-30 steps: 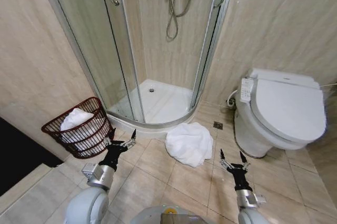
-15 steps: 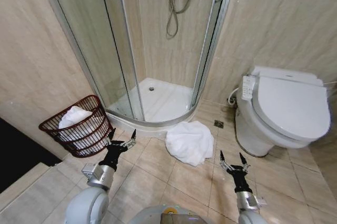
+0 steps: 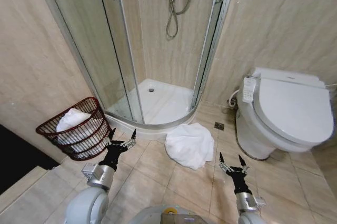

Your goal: Discard the used towel into the hamper.

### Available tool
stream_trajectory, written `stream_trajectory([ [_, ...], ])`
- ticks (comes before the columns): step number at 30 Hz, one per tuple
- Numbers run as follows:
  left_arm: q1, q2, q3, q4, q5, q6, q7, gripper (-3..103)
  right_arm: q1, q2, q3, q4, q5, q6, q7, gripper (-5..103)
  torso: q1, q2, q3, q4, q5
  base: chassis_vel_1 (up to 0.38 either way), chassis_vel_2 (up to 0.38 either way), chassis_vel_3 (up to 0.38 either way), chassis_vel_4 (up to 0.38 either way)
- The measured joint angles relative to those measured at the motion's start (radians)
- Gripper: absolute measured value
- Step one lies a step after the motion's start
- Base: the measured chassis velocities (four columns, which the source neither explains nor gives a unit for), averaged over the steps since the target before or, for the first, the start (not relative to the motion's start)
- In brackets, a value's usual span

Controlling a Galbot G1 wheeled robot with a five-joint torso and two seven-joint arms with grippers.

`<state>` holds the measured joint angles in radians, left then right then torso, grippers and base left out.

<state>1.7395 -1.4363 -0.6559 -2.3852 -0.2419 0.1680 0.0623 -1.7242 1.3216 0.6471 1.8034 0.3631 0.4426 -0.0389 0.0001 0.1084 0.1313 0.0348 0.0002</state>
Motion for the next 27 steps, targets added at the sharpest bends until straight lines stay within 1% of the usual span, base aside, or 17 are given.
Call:
stream_trajectory([
  [5, 0.000, 0.000, 0.000, 0.000, 0.000, 0.000, 0.000, 100, 0.004, -0.006, 0.002, -0.009, 0.033, 0.003, -0.025, 100, 0.000, 0.001, 0.001, -0.0002, 0.0000, -0.162, 0.161, 0.197, -0.186],
  [7, 0.000, 0.000, 0.000, 0.000, 0.000, 0.000, 0.000, 100, 0.019, -0.008, 0.012, -0.020, 0.059, 0.000, -0.060, 100, 0.000, 0.002, 0.002, 0.0002, -0.0001, -0.139, 0.146, 0.177, -0.107],
  [9, 0.000, 0.000, 0.000, 0.000, 0.000, 0.000, 0.000, 100, 0.029, -0.018, 0.019, -0.024, 0.078, -0.039, -0.102, 100, 0.000, 0.002, 0.002, 0.0001, 0.0000, -0.107, 0.090, 0.099, -0.047],
  [10, 0.000, 0.000, 0.000, 0.000, 0.000, 0.000, 0.000, 100, 0.029, -0.018, 0.019, -0.024, 0.078, -0.039, -0.102, 100, 0.000, 0.002, 0.002, 0.0001, 0.0000, -0.087, 0.090, 0.099, -0.021],
  [11, 0.000, 0.000, 0.000, 0.000, 0.000, 0.000, 0.000, 100, 0.032, -0.030, 0.018, -0.023, 0.103, -0.086, -0.135, 100, 0.000, 0.002, 0.002, -0.0001, -0.0002, -0.026, 0.053, 0.023, -0.021],
  [12, 0.000, 0.000, 0.000, 0.000, 0.000, 0.000, 0.000, 100, 0.034, -0.034, 0.015, -0.019, 0.121, -0.113, -0.152, 100, 0.000, 0.003, 0.002, -0.0003, -0.0002, -0.026, 0.053, -0.051, 0.001],
  [13, 0.000, 0.000, 0.000, 0.000, 0.000, 0.000, 0.000, 100, 0.041, -0.042, 0.010, -0.012, 0.146, -0.161, -0.181, 100, 0.000, 0.003, 0.002, -0.0004, -0.0002, 0.003, 0.009, -0.051, -0.021],
  [14, 0.000, 0.000, 0.000, 0.000, 0.000, 0.000, 0.000, 100, 0.041, -0.042, 0.010, -0.012, 0.146, -0.161, -0.181, 100, 0.000, 0.003, 0.002, -0.0004, -0.0002, 0.003, 0.009, -0.051, -0.021],
  [17, 0.000, 0.000, 0.000, 0.000, 0.000, 0.000, 0.000, 100, 0.103, -0.054, -0.004, -0.022, 0.168, -0.276, -0.205, 100, 0.000, 0.004, 0.002, -0.0001, -0.0001, 0.001, -0.011, -0.024, -0.007],
  [18, 0.000, 0.000, 0.000, 0.000, 0.000, 0.000, 0.000, 100, 0.103, -0.054, -0.004, -0.022, 0.168, -0.276, -0.205, 100, 0.000, 0.004, 0.002, -0.0001, -0.0001, 0.000, 0.000, 0.000, 0.000],
  [19, 0.000, 0.000, 0.000, 0.000, 0.000, 0.000, 0.000, 100, 0.134, -0.063, -0.008, -0.032, 0.176, -0.319, -0.205, 100, 0.000, 0.004, 0.003, -0.0001, 0.0001, 0.000, 0.000, 0.000, 0.000],
  [21, 0.000, 0.000, 0.000, 0.000, 0.000, 0.000, 0.000, 100, 0.197, -0.087, -0.020, -0.067, 0.184, -0.382, -0.205, 100, 0.000, 0.004, 0.003, 0.0003, -0.0003, 0.000, 0.000, 0.000, 0.000],
  [22, 0.000, 0.000, 0.000, 0.000, 0.000, 0.000, 0.000, 100, 0.197, -0.087, -0.020, -0.067, 0.184, -0.382, -0.205, 100, 0.000, 0.004, 0.003, 0.0003, -0.0003, 0.000, 0.000, 0.000, 0.000],
  [24, 0.000, 0.000, 0.000, 0.000, 0.000, 0.000, 0.000, 100, 0.239, -0.103, -0.032, -0.105, 0.184, -0.414, -0.210, 100, 0.000, 0.004, 0.003, -0.0001, 0.0000, 0.000, 0.000, 0.000, 0.000],
  [26, 0.000, 0.000, 0.000, 0.000, 0.000, 0.000, 0.000, 100, 0.295, -0.117, -0.050, -0.161, 0.196, -0.466, -0.216, 100, 0.000, 0.004, 0.004, -0.0001, -0.0003, 0.000, 0.000, 0.000, 0.000],
  [27, 0.000, 0.000, 0.000, 0.000, 0.000, 0.000, 0.000, 100, 0.295, -0.117, -0.050, -0.161, 0.196, -0.466, -0.216, 100, 0.000, 0.004, 0.004, -0.0001, -0.0003, 0.000, 0.000, 0.000, 0.000],
])
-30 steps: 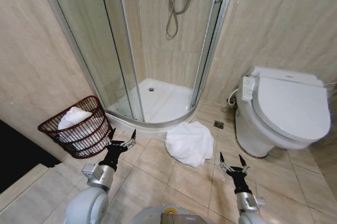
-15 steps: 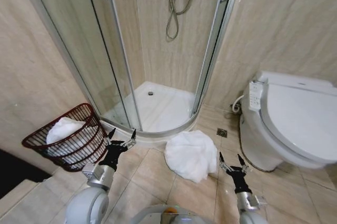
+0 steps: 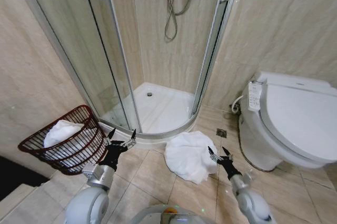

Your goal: Discard the used towel into the hamper.

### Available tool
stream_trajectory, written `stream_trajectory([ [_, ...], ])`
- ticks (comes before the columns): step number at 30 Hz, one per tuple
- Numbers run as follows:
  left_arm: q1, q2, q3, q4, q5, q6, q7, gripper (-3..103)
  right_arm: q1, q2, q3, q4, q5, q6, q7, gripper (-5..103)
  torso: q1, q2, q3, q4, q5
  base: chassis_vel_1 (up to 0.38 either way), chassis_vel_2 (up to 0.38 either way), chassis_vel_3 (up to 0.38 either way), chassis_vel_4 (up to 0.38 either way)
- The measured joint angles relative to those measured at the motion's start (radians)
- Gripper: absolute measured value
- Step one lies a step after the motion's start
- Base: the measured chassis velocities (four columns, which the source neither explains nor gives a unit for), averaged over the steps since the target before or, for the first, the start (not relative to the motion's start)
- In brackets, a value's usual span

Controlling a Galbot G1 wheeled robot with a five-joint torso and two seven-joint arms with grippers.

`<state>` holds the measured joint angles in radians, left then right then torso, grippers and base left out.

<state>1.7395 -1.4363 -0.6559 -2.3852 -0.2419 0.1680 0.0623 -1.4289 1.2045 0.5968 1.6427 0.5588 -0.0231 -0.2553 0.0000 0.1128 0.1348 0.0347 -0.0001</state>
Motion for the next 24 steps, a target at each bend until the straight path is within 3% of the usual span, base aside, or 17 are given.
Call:
stream_trajectory([
  [12, 0.000, 0.000, 0.000, 0.000, 0.000, 0.000, 0.000, 100, 0.199, 0.024, -0.171, -0.198, -0.044, -0.051, 0.034, 100, 0.000, 0.001, 0.000, 0.0000, 0.0001, 0.000, 0.000, 0.000, 0.000],
  [20, 0.000, 0.000, 0.000, 0.000, 0.000, 0.000, 0.000, 100, 0.338, 0.069, -0.268, -0.364, -0.055, -0.097, 0.121, 100, 0.000, 0.001, 0.001, 0.0002, 0.0000, 0.000, 0.000, 0.000, 0.000],
  [24, 0.000, 0.000, 0.000, 0.000, 0.000, 0.000, 0.000, 100, 0.381, 0.098, -0.286, -0.479, -0.109, -0.094, 0.164, 100, 0.000, 0.001, 0.001, -0.0001, -0.0001, 0.000, 0.000, 0.000, 0.000],
])
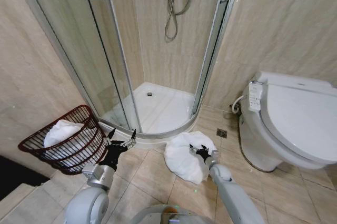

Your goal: Discard the used towel into the hamper.

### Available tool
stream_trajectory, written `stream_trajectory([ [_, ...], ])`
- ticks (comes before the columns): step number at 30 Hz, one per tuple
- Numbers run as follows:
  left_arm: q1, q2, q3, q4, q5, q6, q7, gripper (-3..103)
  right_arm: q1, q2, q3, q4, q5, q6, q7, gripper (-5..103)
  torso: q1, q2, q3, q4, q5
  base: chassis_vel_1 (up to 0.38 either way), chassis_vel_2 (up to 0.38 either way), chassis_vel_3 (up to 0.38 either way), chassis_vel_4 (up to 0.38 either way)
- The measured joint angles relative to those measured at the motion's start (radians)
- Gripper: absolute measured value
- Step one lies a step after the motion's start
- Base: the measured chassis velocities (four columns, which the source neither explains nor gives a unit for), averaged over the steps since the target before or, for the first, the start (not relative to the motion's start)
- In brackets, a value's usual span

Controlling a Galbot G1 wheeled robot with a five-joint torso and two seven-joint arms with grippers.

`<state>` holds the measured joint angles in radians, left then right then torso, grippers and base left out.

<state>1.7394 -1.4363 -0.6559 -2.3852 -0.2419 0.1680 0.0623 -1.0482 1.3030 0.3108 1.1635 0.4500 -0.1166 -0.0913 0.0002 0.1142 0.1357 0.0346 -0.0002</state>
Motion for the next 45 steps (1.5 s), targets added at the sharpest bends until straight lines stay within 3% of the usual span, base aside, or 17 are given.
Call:
stream_trajectory([
  [6, 0.000, 0.000, 0.000, 0.000, 0.000, 0.000, 0.000, 100, 0.028, 0.027, -0.008, -0.118, -0.116, 0.022, 0.051, 100, 0.000, 0.000, 0.000, 0.0000, 0.0003, 0.000, 0.000, 0.000, 0.000],
  [19, 0.000, 0.000, 0.000, 0.000, 0.000, 0.000, 0.000, 100, 0.060, 0.031, -0.010, -0.206, -0.072, -0.008, 0.021, 101, 0.000, 0.000, 0.000, 0.0000, 0.0001, 0.000, 0.000, 0.000, 0.000],
  [27, 0.000, 0.000, 0.000, 0.000, 0.000, 0.000, 0.000, 100, 0.059, 0.032, -0.005, -0.197, -0.060, -0.007, -0.006, 77, 0.001, 0.000, 0.000, 0.0000, 0.0001, 0.000, 0.000, 0.000, 0.000],
  [30, 0.000, 0.000, 0.000, 0.000, 0.000, 0.000, 0.000, 100, 0.054, 0.031, -0.006, -0.194, -0.063, 0.007, -0.006, 61, 0.001, 0.000, 0.000, 0.0000, 0.0002, 0.000, 0.000, 0.000, 0.000],
  [32, 0.000, 0.000, 0.000, 0.000, 0.000, 0.000, 0.000, 100, 0.052, 0.031, -0.007, -0.192, -0.064, 0.010, -0.005, 61, 0.001, 0.000, 0.000, 0.0000, 0.0002, 0.000, 0.000, 0.000, 0.000],
  [39, 0.000, 0.000, 0.000, 0.000, 0.000, 0.000, 0.000, 100, 0.034, 0.025, -0.011, -0.156, -0.069, 0.014, -0.003, 28, 0.001, 0.000, 0.000, 0.0001, 0.0002, 0.000, 0.000, 0.000, 0.000],
  [45, 0.000, 0.000, 0.000, 0.000, 0.000, 0.000, 0.000, 100, 0.017, 0.009, -0.010, -0.142, -0.077, 0.022, -0.014, 14, 0.001, 0.000, 0.000, 0.0002, 0.0003, 0.000, 0.000, 0.000, 0.000],
])
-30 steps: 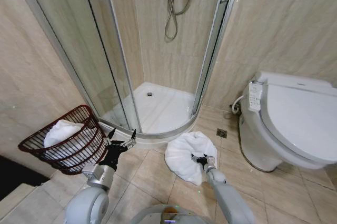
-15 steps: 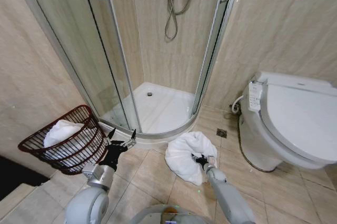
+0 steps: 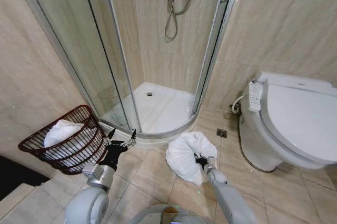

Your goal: Discard the used towel into the hamper.

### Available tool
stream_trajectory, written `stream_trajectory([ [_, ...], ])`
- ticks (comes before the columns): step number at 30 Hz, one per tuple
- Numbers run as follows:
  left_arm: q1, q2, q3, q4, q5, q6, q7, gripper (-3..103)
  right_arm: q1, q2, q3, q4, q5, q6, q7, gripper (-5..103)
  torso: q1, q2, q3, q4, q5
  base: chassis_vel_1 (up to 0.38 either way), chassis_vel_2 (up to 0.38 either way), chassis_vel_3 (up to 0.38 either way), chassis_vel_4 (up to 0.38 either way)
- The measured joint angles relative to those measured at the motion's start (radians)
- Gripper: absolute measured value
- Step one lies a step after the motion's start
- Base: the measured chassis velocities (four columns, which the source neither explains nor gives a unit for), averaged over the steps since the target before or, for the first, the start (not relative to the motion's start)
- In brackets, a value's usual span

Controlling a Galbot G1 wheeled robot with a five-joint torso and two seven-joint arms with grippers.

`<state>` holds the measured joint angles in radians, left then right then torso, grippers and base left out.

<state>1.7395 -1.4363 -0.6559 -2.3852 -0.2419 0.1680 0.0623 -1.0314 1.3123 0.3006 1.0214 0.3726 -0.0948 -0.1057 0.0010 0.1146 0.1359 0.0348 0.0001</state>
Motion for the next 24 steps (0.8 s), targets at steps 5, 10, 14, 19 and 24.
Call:
stream_trajectory([
  [5, 0.000, 0.000, 0.000, 0.000, 0.000, 0.000, 0.000, 100, -0.011, -0.009, 0.004, 0.016, -0.011, 0.015, 0.007, 8, 0.000, 0.000, 0.000, 0.0000, 0.0000, 0.000, 0.000, 0.000, 0.000],
  [10, 0.000, 0.000, 0.000, 0.000, 0.000, 0.000, 0.000, 100, -0.033, -0.013, 0.017, 0.044, -0.082, 0.073, 0.009, 8, 0.000, 0.000, 0.000, -0.0001, 0.0000, 0.000, 0.000, 0.000, 0.000],
  [14, 0.000, 0.000, 0.000, 0.000, 0.000, 0.000, 0.000, 100, -0.070, -0.018, 0.041, 0.117, -0.121, 0.111, -0.003, 8, 0.000, 0.000, 0.000, 0.0000, -0.0001, 0.000, 0.000, 0.000, 0.000],
  [19, 0.000, 0.000, 0.000, 0.000, 0.000, 0.000, 0.000, 100, -0.121, -0.021, 0.096, 0.204, -0.183, 0.160, -0.028, 8, 0.000, 0.000, 0.000, -0.0001, -0.0001, 0.000, 0.000, 0.000, 0.000],
  [24, 0.000, 0.000, 0.000, 0.000, 0.000, 0.000, 0.000, 100, -0.188, -0.023, 0.127, 0.302, -0.213, 0.185, -0.027, 8, 0.000, 0.000, 0.000, 0.0000, 0.0001, 0.000, 0.000, 0.000, 0.000],
])
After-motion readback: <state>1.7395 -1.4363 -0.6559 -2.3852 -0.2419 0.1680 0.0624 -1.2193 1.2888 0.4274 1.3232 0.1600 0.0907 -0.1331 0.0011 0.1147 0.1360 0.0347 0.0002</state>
